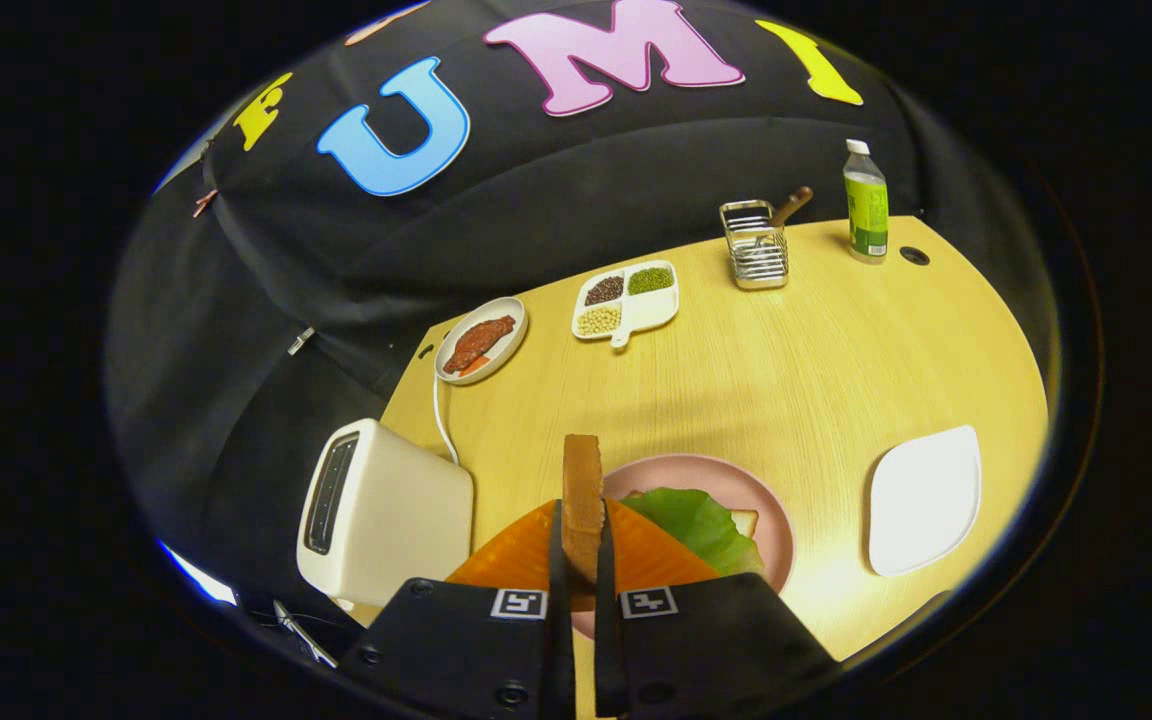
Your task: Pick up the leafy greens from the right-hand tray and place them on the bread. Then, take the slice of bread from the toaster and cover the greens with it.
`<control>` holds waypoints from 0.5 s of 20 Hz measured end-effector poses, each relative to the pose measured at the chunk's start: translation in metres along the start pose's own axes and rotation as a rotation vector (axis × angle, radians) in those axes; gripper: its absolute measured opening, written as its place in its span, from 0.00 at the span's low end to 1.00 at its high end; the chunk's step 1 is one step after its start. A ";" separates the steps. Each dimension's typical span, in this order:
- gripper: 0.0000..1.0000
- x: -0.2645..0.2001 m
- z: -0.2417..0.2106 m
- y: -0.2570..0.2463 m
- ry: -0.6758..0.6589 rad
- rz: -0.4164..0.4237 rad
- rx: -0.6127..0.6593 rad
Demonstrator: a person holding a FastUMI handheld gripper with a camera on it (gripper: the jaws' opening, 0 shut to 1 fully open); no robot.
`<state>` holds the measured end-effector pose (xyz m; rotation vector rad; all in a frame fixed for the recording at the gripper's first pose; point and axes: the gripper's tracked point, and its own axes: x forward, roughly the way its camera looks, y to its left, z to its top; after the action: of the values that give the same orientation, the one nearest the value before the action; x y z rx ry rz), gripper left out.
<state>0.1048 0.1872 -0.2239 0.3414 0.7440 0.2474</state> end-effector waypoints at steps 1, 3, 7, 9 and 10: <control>0.12 0.004 -0.005 -0.006 0.010 -0.012 0.000; 0.12 0.007 -0.011 -0.018 0.021 -0.030 0.013; 0.17 0.008 -0.012 -0.044 0.019 -0.094 -0.006; 0.25 0.008 -0.017 -0.058 0.029 -0.136 -0.029; 0.32 0.008 -0.019 -0.064 0.035 -0.153 -0.040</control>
<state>0.1034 0.1356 -0.2661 0.2416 0.7945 0.1242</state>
